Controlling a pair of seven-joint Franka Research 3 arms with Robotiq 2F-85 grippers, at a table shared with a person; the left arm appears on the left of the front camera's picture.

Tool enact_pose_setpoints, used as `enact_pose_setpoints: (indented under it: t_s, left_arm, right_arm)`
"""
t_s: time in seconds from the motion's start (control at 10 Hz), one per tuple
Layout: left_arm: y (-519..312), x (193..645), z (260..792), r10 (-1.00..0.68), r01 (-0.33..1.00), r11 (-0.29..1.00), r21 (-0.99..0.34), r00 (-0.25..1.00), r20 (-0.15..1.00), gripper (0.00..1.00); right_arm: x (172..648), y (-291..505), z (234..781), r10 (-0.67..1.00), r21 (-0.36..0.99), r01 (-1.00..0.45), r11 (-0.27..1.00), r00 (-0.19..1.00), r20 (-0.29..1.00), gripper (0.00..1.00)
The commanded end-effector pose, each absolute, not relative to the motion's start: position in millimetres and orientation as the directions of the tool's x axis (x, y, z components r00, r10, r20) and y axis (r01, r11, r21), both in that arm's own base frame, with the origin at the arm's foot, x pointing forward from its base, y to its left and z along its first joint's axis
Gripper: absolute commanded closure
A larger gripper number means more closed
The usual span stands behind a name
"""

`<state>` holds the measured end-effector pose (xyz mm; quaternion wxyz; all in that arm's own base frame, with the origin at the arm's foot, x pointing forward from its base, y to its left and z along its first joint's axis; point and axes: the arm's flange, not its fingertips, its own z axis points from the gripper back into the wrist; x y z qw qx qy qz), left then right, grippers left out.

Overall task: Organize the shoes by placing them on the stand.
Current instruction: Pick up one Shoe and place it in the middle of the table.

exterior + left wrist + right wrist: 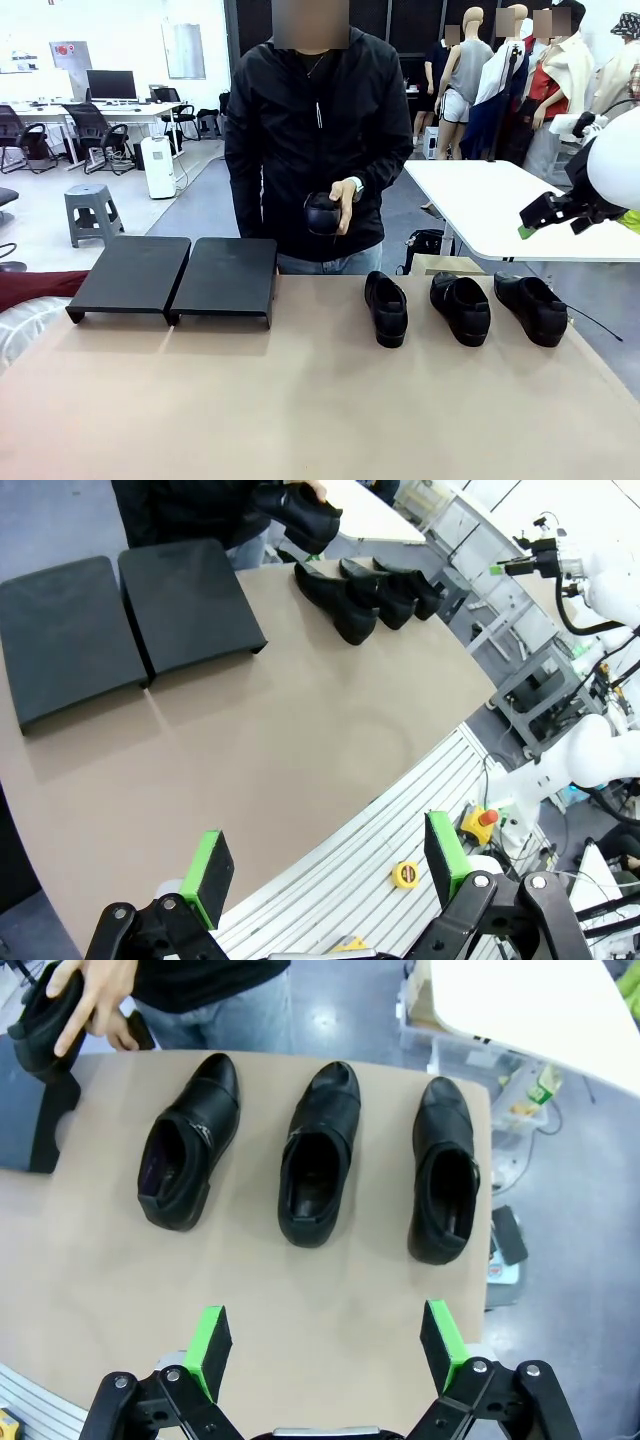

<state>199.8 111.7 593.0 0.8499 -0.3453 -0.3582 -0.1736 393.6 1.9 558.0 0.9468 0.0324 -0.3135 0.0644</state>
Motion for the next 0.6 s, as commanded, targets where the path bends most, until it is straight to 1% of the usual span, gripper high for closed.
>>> enact_pose_setpoints:
  t_s: [0.0, 0.1, 0.2, 0.3, 0.4, 0.5]
  left_arm:
    - [113.7, 199.0, 592.5, -0.055, 0.562, 0.687, -0.460, 0.671, 0.739, 0.00]
    - [113.7, 199.0, 592.5, -0.055, 0.562, 0.687, -0.460, 0.671, 0.739, 0.00]
    - [113.7, 199.0, 592.5, -0.055, 0.562, 0.687, -0.460, 0.671, 0.739, 0.00]
    - [113.7, 199.0, 592.5, -0.055, 0.562, 0.687, -0.460, 0.671, 0.739, 0.00]
    - [113.7, 199.0, 592.5, -0.055, 0.562, 0.687, -0.460, 0.671, 0.739, 0.00]
    - [113.7, 199.0, 592.5, -0.055, 0.562, 0.687, -0.460, 0.671, 0.739, 0.00]
  right_arm:
    - [395.0, 5.2, 557.7, 0.108, 0.019, -0.148, 0.989, 0.796, 0.596, 0.00]
    - [428.0, 4.6, 545.5, 0.109, 0.053, -0.163, 0.985, 0.834, 0.541, 0.00]
    - [459.6, -3.9, 533.7, 0.092, 0.115, -0.169, 0.979, 0.867, 0.489, 0.00]
    - [491.0, -12.1, 517.6, 0.072, 0.148, -0.152, 0.977, 0.894, 0.442, 0.00]
    - [517.2, -16.3, 501.8, 0.071, 0.171, -0.150, 0.974, 0.916, 0.395, 0.00]
    - [537.8, -15.4, 486.0, 0.077, 0.196, -0.161, 0.967, 0.922, 0.379, 0.00]
